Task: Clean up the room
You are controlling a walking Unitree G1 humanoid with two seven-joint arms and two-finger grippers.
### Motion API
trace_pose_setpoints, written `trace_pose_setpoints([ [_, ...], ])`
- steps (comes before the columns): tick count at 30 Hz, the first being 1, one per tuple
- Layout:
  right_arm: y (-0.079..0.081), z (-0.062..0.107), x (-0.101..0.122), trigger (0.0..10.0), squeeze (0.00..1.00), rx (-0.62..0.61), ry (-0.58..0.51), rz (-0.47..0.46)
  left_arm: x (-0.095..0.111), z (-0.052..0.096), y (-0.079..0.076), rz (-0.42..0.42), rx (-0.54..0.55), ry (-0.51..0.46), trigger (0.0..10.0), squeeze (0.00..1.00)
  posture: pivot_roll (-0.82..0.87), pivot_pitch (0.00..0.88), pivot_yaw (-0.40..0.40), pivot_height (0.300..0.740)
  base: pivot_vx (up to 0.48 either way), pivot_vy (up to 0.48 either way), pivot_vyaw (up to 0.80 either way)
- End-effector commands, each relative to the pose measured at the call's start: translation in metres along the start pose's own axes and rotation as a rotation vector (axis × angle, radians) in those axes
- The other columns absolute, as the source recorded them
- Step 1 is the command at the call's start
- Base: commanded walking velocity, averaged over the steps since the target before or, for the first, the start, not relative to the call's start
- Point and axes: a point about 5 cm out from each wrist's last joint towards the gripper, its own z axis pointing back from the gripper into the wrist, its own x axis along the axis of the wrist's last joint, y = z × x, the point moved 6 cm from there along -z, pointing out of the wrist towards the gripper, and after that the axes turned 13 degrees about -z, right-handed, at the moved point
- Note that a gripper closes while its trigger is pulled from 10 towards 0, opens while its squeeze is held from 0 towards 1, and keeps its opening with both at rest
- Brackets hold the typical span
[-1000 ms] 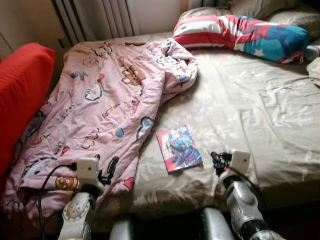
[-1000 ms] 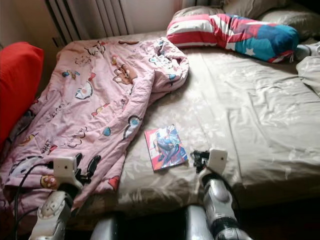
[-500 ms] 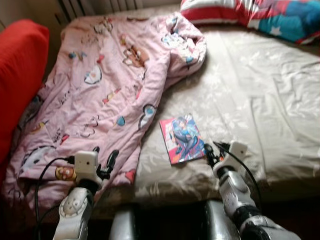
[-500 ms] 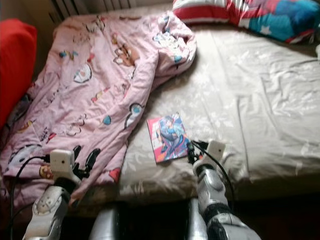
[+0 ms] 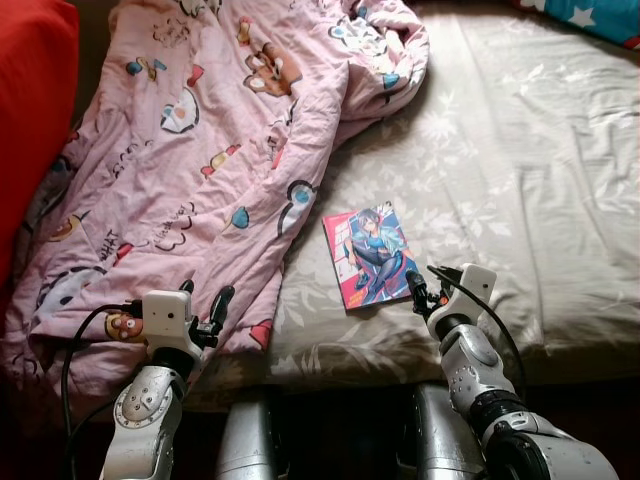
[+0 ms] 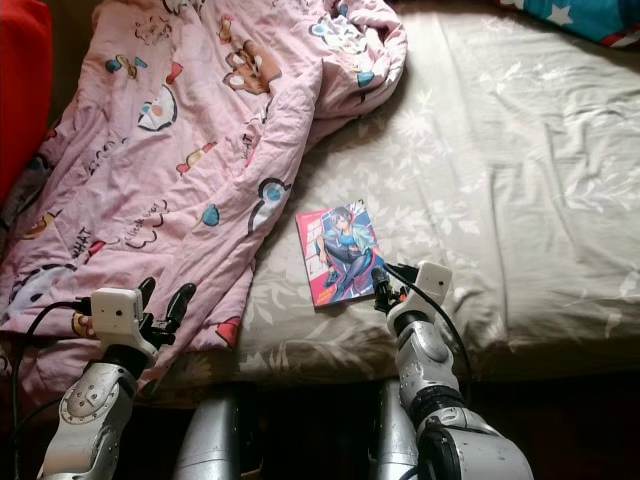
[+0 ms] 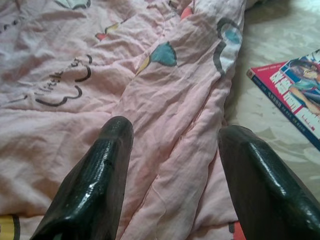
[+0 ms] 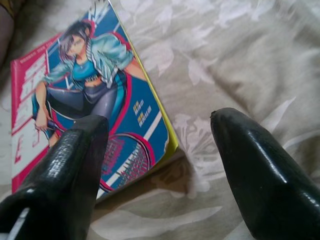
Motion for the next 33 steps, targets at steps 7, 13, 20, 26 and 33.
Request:
trace_pose_setpoints([
  [7, 0.010, -0.002, -0.004, 10.0, 0.00, 0.029, 0.015, -0.025, 0.004, 0.012, 0.011, -0.032, 0.014, 0.017, 10.0, 0.00, 0.18, 0.381, 0.117, 0.592, 0.000, 0.000, 0.00],
  [13, 0.012, -0.003, -0.003, 10.0, 0.00, 0.037, 0.012, -0.033, 0.007, 0.015, 0.011, -0.037, 0.009, 0.023, 10.0, 0.00, 0.19, 0.388, 0.125, 0.592, 0.000, 0.000, 0.00],
  [20, 0.012, -0.002, -0.005, 10.0, 0.00, 0.031, -0.001, -0.062, 0.008, 0.018, 0.014, -0.047, 0.007, 0.037, 10.0, 0.00, 0.20, 0.392, 0.134, 0.592, 0.000, 0.000, 0.00],
  [26, 0.007, 0.001, -0.009, 10.0, 0.00, 0.017, 0.000, -0.088, 0.008, 0.021, 0.014, -0.052, 0.006, 0.042, 10.0, 0.00, 0.20, 0.387, 0.140, 0.592, 0.000, 0.000, 0.00],
  [33, -0.002, 0.005, -0.017, 10.0, 0.00, -0.026, -0.001, -0.213, 0.011, 0.022, 0.015, -0.075, -0.010, 0.045, 10.0, 0.00, 0.22, 0.395, 0.154, 0.592, 0.000, 0.000, 0.00],
])
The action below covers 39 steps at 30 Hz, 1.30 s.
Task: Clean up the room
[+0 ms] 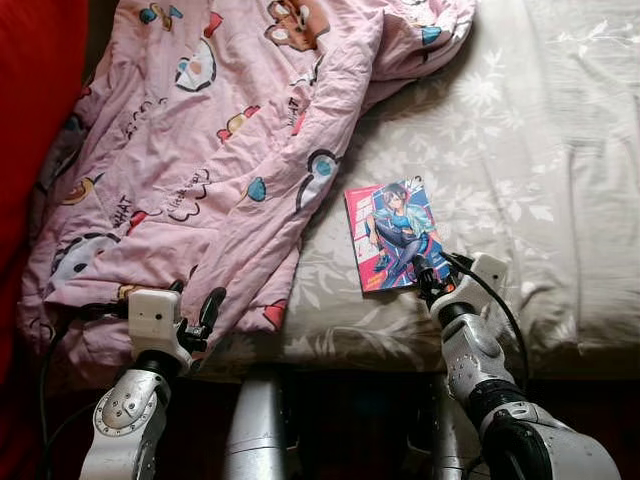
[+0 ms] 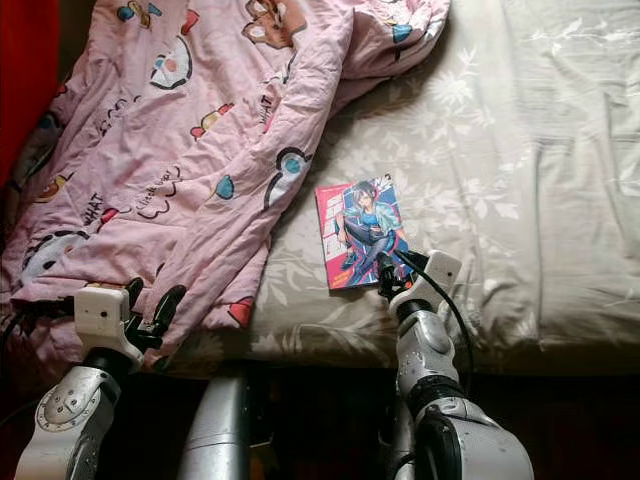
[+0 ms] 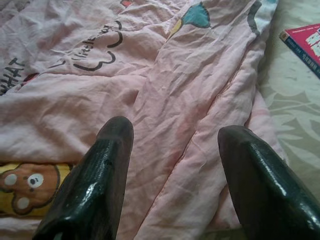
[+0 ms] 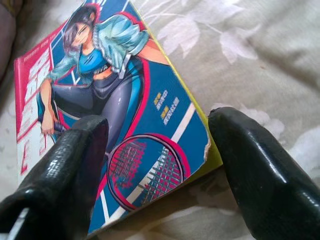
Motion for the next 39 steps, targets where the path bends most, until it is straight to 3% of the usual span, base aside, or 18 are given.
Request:
trace_pose_setpoints([
  [1, -0.016, 0.012, -0.031, 10.0, 0.00, -0.057, 0.080, -0.075, -0.004, 0.007, 0.005, -0.023, 0.002, 0.028, 10.0, 0.00, 0.21, 0.395, 0.154, 0.592, 0.000, 0.000, 0.00],
  [6, -0.020, 0.014, -0.035, 10.0, 0.00, -0.058, 0.099, -0.149, -0.004, 0.009, 0.005, -0.025, 0.000, 0.030, 10.0, 0.00, 0.21, 0.400, 0.159, 0.592, 0.000, 0.000, 0.00],
  [10, -0.036, 0.024, -0.046, 10.0, 0.00, -0.105, 0.123, -0.230, -0.005, 0.009, 0.005, -0.057, -0.022, 0.036, 10.0, 0.00, 0.21, 0.412, 0.167, 0.592, 0.000, 0.000, 0.00],
  [16, -0.046, 0.035, -0.061, 10.0, 0.00, -0.118, 0.158, -0.323, -0.005, 0.008, 0.011, -0.065, -0.020, 0.037, 10.0, 0.00, 0.21, 0.413, 0.176, 0.592, 0.000, 0.000, 0.00],
  [29, -0.045, 0.043, -0.078, 10.0, 0.00, -0.097, 0.224, -0.356, -0.003, 0.007, 0.010, -0.067, -0.029, 0.035, 10.0, 0.00, 0.22, 0.414, 0.185, 0.592, 0.000, 0.000, 0.00],
  [35, -0.070, 0.050, -0.070, 10.0, 0.00, -0.203, 0.163, -0.364, -0.005, 0.008, 0.009, -0.069, -0.032, 0.041, 10.0, 0.00, 0.22, 0.415, 0.185, 0.592, 0.000, 0.000, 0.00],
  [39, -0.073, 0.053, -0.074, 10.0, 0.00, -0.210, 0.177, -0.376, -0.006, 0.008, 0.009, -0.068, -0.033, 0.044, 10.0, 0.00, 0.22, 0.415, 0.186, 0.592, 0.000, 0.000, 0.00],
])
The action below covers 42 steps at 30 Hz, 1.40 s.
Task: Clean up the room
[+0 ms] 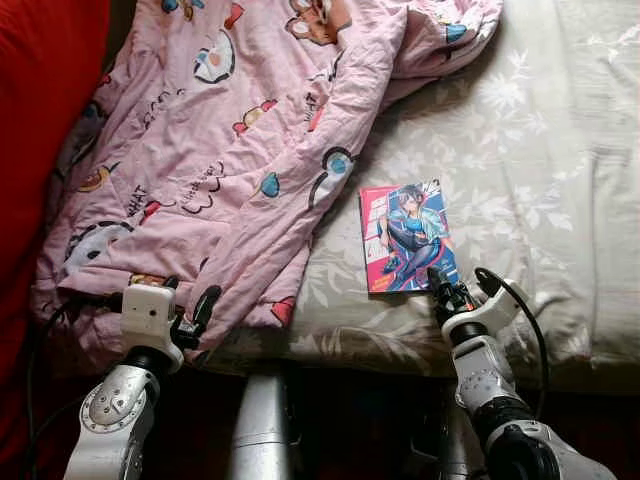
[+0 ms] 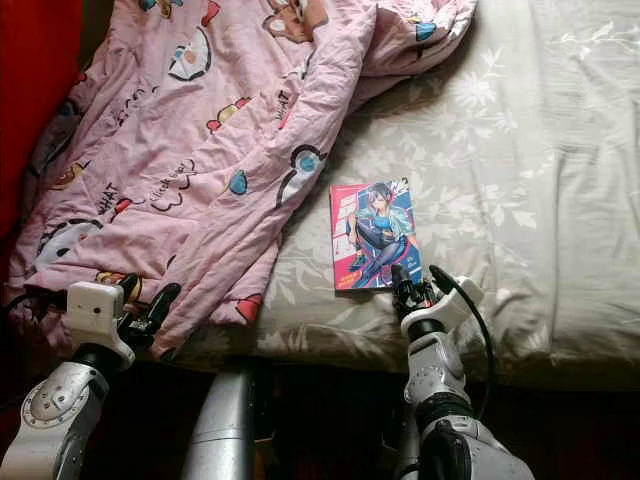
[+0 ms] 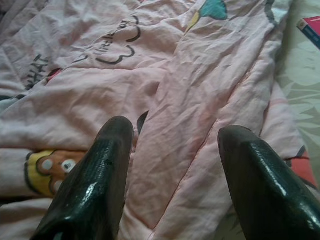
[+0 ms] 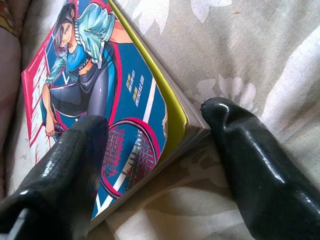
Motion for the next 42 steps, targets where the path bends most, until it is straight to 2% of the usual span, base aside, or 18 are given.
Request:
trace_pose_setpoints([
  [1, -0.055, 0.035, -0.055, 10.0, 0.00, -0.205, 0.156, -0.091, -0.009, 0.006, 0.003, -0.017, -0.005, 0.040, 10.0, 0.00, 0.22, 0.414, 0.185, 0.592, 0.000, 0.000, 0.00],
  [9, -0.056, 0.037, -0.061, 10.0, 0.00, -0.211, 0.166, -0.126, -0.008, 0.005, 0.002, -0.020, -0.008, 0.038, 10.0, 0.00, 0.22, 0.410, 0.186, 0.592, 0.000, 0.000, 0.00],
  [19, -0.069, 0.042, -0.054, 10.0, 0.00, -0.274, 0.118, -0.157, -0.009, 0.005, 0.003, -0.023, -0.009, 0.037, 10.0, 0.00, 0.22, 0.405, 0.186, 0.592, 0.000, 0.000, 0.00],
  [27, -0.066, 0.042, -0.058, 10.0, 0.00, -0.254, 0.139, -0.164, -0.008, 0.003, 0.004, -0.025, -0.009, 0.036, 10.0, 0.00, 0.23, 0.404, 0.188, 0.592, 0.000, 0.000, 0.00],
  [28, -0.063, 0.041, -0.060, 6.7, 0.00, -0.236, 0.150, -0.164, -0.008, 0.003, 0.004, -0.026, -0.007, 0.035, 10.0, 0.00, 0.23, 0.403, 0.188, 0.592, 0.000, 0.000, 0.00],
  [29, -0.061, 0.041, -0.061, 4.7, 0.00, -0.229, 0.153, -0.165, -0.008, 0.003, 0.004, -0.026, -0.007, 0.035, 10.0, 0.00, 0.23, 0.403, 0.188, 0.592, 0.000, 0.000, 0.00],
  [30, -0.061, 0.040, -0.061, 4.7, 0.00, -0.226, 0.153, -0.166, -0.008, 0.003, 0.004, -0.026, -0.006, 0.034, 10.0, 0.00, 0.23, 0.403, 0.188, 0.592, 0.000, 0.000, 0.00],
  [31, -0.059, 0.040, -0.061, 0.0, 0.00, -0.219, 0.156, -0.164, -0.007, 0.003, 0.005, -0.027, -0.005, 0.034, 10.0, 0.00, 0.23, 0.402, 0.188, 0.592, 0.000, 0.000, 0.00],
  [42, -0.056, 0.037, -0.059, 0.0, 0.00, -0.199, 0.156, -0.149, -0.008, 0.001, 0.006, -0.027, 0.005, 0.032, 10.0, 0.00, 0.22, 0.396, 0.183, 0.592, 0.000, 0.000, 0.00],
])
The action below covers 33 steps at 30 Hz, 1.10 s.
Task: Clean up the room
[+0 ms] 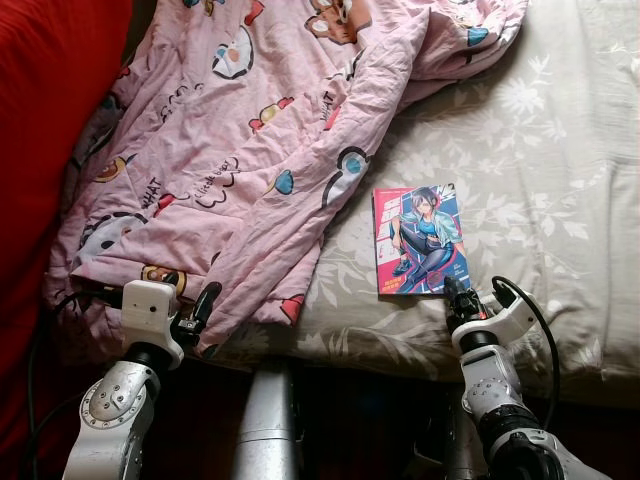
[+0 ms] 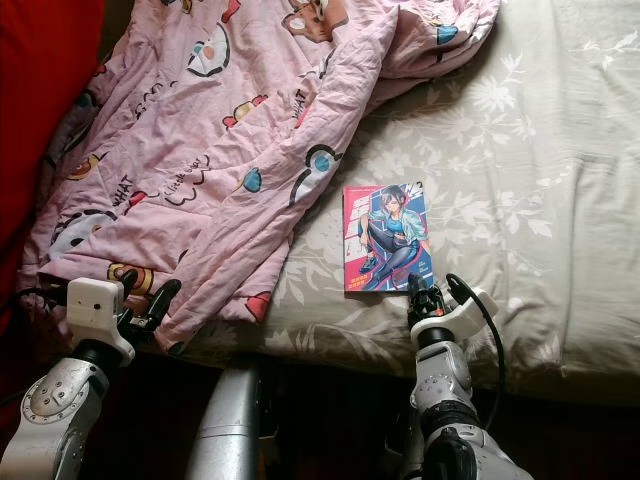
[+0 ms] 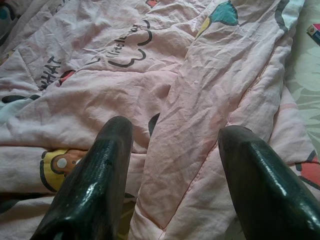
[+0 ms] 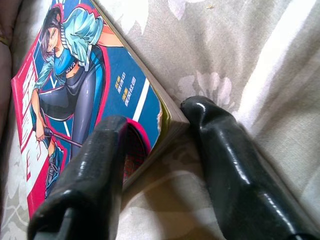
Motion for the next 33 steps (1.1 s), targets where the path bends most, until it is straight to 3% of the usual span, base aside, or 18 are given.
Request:
trace_pose_setpoints([
  [1, -0.047, 0.032, -0.060, 0.0, 0.00, -0.175, 0.187, -0.087, -0.013, 0.006, 0.004, -0.020, 0.006, 0.050, 10.0, 0.00, 0.22, 0.396, 0.183, 0.592, 0.000, 0.000, 0.00],
  [11, -0.035, 0.026, -0.058, 0.0, 0.00, -0.119, 0.191, -0.056, -0.013, 0.002, 0.006, -0.019, 0.012, 0.048, 10.0, 0.00, 0.22, 0.381, 0.181, 0.592, 0.000, 0.000, 0.00],
  [23, -0.001, 0.011, -0.048, 0.0, 0.00, 0.031, 0.161, 0.033, -0.015, -0.006, 0.008, -0.026, 0.020, 0.046, 10.0, 0.00, 0.20, 0.342, 0.172, 0.592, 0.000, 0.000, 0.00],
  [27, 0.007, 0.007, -0.038, 0.0, 0.00, 0.064, 0.128, 0.096, -0.017, -0.010, 0.006, -0.023, 0.020, 0.046, 10.0, 0.00, 0.17, 0.311, 0.160, 0.592, 0.000, 0.000, 0.00],
  [33, 0.026, 0.001, -0.005, 0.0, 0.00, 0.158, 0.002, 0.203, -0.029, -0.013, -0.001, -0.007, 0.015, 0.064, 10.0, 0.00, 0.12, 0.262, 0.136, 0.592, 0.000, 0.000, 0.00],
])
